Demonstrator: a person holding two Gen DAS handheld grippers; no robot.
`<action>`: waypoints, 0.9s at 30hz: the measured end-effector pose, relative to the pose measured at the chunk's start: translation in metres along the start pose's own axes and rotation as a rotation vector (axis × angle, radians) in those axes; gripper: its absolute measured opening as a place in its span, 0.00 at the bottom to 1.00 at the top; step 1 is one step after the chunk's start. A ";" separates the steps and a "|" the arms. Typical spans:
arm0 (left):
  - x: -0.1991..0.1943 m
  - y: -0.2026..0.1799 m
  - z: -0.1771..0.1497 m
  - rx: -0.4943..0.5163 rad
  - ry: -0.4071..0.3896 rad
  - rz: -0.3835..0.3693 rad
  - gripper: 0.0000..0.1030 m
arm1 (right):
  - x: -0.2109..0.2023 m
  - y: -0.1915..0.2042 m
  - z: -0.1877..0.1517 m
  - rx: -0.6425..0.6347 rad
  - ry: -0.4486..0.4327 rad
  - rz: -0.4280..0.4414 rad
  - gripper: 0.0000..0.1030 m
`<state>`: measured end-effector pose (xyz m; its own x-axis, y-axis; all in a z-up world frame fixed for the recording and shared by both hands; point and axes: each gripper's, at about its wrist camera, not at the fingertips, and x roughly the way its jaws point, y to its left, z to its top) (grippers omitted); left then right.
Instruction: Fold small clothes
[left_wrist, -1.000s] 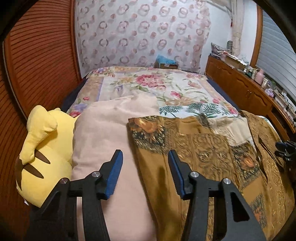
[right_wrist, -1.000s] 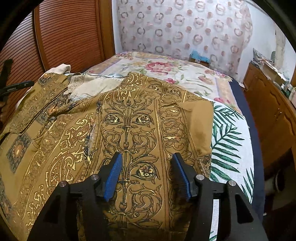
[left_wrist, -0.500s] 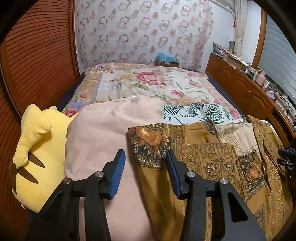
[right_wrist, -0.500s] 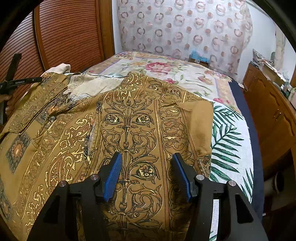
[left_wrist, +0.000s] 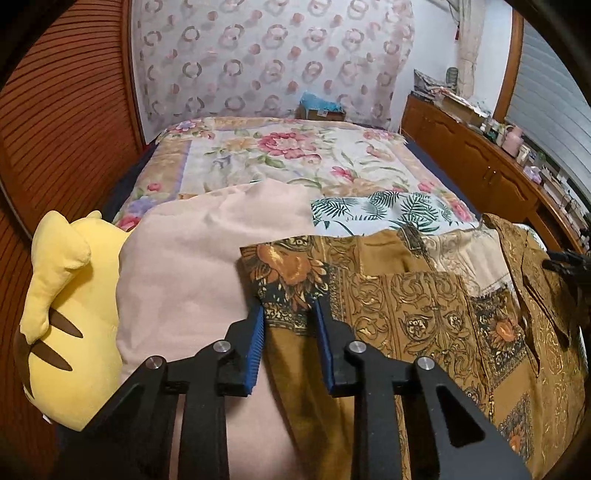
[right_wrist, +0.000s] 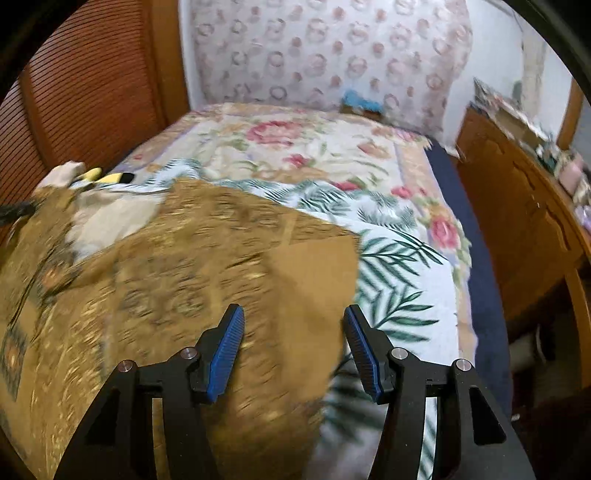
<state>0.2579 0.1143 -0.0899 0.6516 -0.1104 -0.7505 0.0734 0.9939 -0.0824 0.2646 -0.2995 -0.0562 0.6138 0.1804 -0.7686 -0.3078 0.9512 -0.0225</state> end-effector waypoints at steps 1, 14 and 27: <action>0.000 -0.001 0.000 0.006 0.001 0.005 0.27 | 0.005 -0.005 0.002 0.013 0.018 -0.003 0.56; -0.020 -0.016 -0.006 0.050 -0.037 -0.013 0.07 | 0.005 -0.002 0.005 -0.041 0.009 0.051 0.07; -0.135 -0.049 -0.060 0.098 -0.237 -0.109 0.06 | -0.126 0.012 -0.062 -0.095 -0.282 0.157 0.06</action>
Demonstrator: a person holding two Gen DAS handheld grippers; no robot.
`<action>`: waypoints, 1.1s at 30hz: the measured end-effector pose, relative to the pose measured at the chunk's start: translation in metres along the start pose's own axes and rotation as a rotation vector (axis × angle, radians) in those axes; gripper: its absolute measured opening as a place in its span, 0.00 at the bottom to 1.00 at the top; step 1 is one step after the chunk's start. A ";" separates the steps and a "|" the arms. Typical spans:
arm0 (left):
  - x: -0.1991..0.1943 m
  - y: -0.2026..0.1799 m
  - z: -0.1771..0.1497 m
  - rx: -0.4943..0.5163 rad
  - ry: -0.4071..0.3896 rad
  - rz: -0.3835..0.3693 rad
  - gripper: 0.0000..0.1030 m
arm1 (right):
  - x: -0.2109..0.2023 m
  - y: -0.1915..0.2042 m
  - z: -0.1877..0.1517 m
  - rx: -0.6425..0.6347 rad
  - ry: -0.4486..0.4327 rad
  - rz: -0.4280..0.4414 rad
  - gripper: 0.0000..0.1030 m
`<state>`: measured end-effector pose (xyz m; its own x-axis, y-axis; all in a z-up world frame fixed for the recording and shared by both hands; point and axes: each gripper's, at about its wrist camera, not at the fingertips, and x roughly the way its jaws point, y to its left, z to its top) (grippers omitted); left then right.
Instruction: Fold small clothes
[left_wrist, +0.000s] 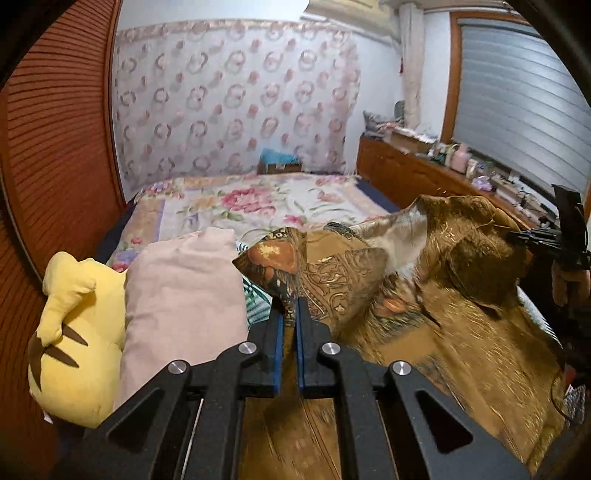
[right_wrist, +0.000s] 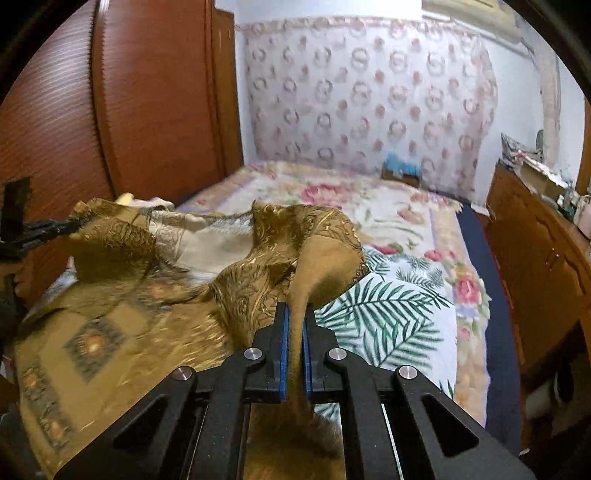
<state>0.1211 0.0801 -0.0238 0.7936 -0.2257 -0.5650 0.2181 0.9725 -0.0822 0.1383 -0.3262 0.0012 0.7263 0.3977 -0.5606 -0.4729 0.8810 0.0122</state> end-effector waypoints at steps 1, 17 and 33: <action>-0.008 -0.001 -0.005 -0.004 -0.008 -0.005 0.06 | -0.014 0.000 -0.008 0.009 -0.019 0.008 0.06; -0.084 -0.006 -0.075 -0.037 -0.023 0.017 0.06 | -0.126 0.028 -0.112 0.059 -0.047 -0.004 0.06; -0.073 -0.003 -0.117 -0.048 0.097 0.030 0.28 | -0.125 0.048 -0.109 0.092 0.128 -0.099 0.06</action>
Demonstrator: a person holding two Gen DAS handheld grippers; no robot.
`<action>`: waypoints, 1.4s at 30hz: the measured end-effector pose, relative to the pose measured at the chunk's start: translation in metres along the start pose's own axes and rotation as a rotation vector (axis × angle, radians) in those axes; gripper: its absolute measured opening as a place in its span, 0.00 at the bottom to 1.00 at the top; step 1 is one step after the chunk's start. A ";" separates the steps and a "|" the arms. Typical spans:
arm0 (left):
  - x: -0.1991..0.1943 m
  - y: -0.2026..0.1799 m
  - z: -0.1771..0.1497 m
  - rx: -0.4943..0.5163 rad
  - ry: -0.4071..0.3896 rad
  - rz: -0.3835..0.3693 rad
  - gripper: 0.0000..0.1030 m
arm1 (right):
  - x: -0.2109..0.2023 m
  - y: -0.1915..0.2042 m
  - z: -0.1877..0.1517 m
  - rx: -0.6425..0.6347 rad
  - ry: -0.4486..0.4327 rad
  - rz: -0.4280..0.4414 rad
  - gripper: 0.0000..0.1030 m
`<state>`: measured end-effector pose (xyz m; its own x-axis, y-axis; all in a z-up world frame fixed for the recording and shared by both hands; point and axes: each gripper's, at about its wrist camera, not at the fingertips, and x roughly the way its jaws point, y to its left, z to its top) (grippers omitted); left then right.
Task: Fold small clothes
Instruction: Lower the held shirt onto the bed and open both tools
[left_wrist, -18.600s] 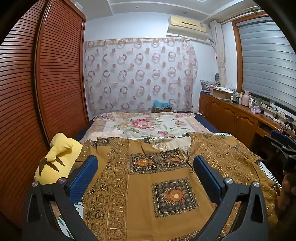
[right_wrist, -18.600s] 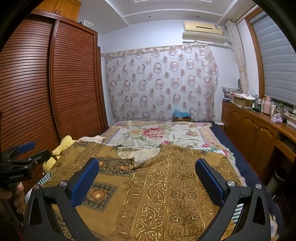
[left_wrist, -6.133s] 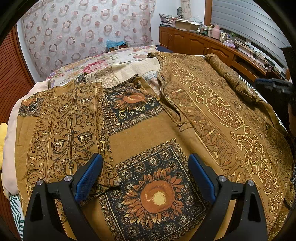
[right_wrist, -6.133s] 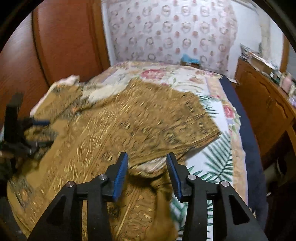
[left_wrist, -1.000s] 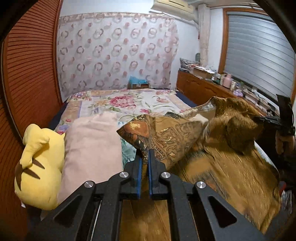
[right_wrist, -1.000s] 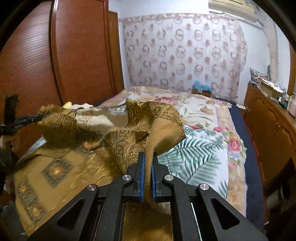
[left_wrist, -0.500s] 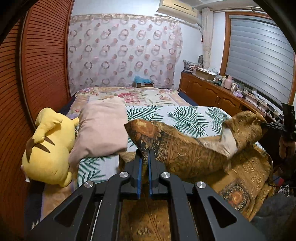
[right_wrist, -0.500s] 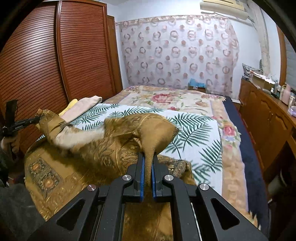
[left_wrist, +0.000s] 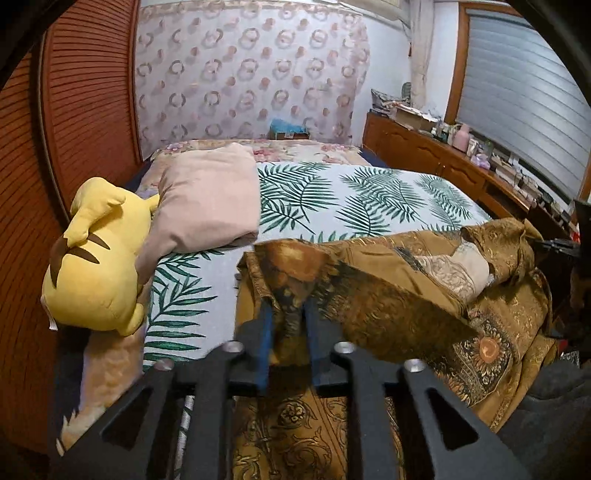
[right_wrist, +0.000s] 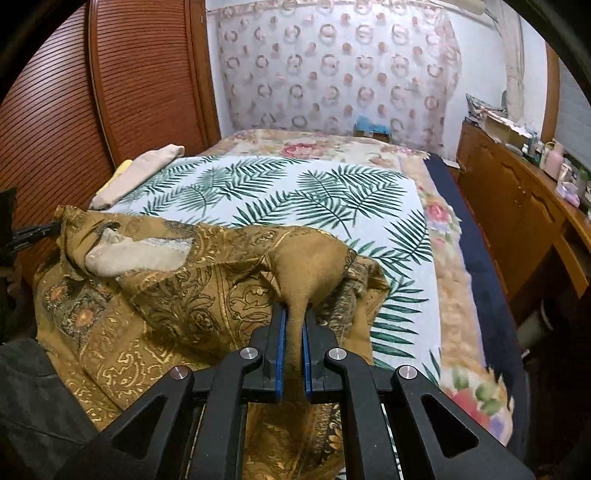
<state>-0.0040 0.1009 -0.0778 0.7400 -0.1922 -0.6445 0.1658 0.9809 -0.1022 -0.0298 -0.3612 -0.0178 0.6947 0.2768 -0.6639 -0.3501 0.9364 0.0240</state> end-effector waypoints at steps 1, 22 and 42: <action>-0.002 0.001 0.000 -0.005 -0.007 0.003 0.30 | -0.001 -0.001 0.002 0.003 -0.002 0.001 0.06; 0.052 0.048 0.060 0.006 0.025 0.069 0.72 | 0.019 -0.022 0.026 0.063 -0.073 -0.043 0.40; 0.096 0.036 0.038 0.031 0.191 0.028 0.72 | 0.092 -0.055 0.032 0.096 0.092 -0.013 0.56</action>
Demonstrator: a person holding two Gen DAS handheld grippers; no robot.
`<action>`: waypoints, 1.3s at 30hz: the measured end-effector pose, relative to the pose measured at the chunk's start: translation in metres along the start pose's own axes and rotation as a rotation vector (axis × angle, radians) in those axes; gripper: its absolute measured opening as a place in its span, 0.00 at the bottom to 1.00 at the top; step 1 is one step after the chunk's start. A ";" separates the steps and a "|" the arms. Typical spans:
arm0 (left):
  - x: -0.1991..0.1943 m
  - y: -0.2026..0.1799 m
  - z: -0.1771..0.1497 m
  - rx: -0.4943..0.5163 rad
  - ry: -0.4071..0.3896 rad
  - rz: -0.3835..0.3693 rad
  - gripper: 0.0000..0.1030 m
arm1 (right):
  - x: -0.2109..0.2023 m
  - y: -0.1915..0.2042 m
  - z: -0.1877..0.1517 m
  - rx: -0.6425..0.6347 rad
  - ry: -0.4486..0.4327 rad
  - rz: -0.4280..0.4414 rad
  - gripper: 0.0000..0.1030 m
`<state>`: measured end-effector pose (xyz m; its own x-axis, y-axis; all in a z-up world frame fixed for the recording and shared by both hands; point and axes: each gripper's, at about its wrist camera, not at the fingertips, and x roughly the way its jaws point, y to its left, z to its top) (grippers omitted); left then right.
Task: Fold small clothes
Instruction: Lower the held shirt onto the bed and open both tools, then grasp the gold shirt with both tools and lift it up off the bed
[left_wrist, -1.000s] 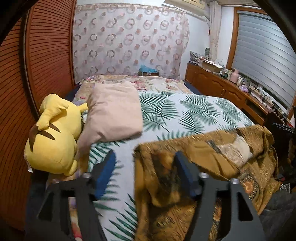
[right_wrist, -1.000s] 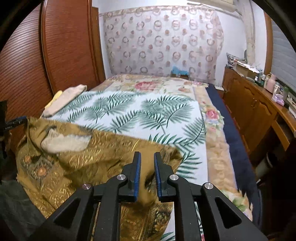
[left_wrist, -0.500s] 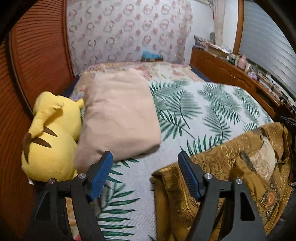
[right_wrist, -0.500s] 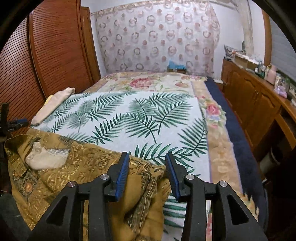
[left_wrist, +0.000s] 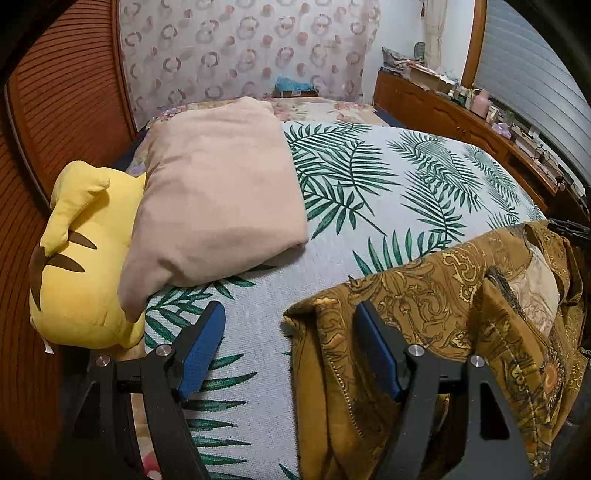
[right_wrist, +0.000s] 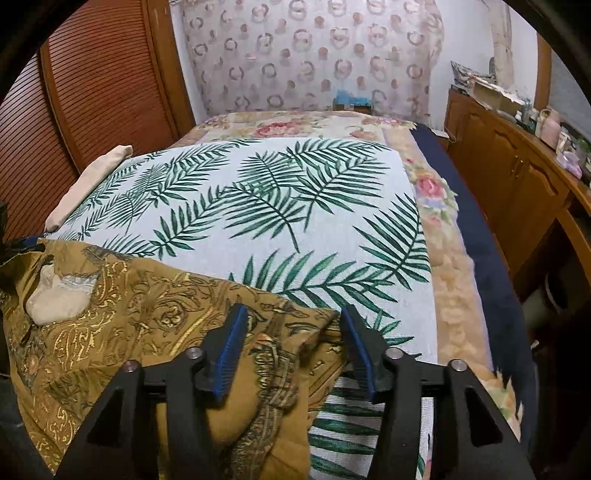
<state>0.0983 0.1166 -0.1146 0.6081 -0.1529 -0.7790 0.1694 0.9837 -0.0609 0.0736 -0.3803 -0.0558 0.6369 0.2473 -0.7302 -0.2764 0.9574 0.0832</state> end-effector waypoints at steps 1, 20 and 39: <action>0.001 0.000 0.000 0.002 0.001 0.002 0.72 | 0.001 -0.002 0.000 0.007 0.005 0.002 0.57; -0.013 -0.018 -0.002 0.032 -0.008 -0.090 0.09 | 0.001 0.001 -0.010 -0.031 -0.001 0.126 0.16; -0.279 -0.063 0.087 0.154 -0.599 -0.089 0.08 | -0.254 0.036 0.051 -0.179 -0.535 0.190 0.12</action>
<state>-0.0145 0.0889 0.1610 0.9084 -0.3044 -0.2867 0.3221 0.9466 0.0157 -0.0614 -0.4015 0.1671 0.8255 0.4975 -0.2665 -0.5089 0.8603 0.0293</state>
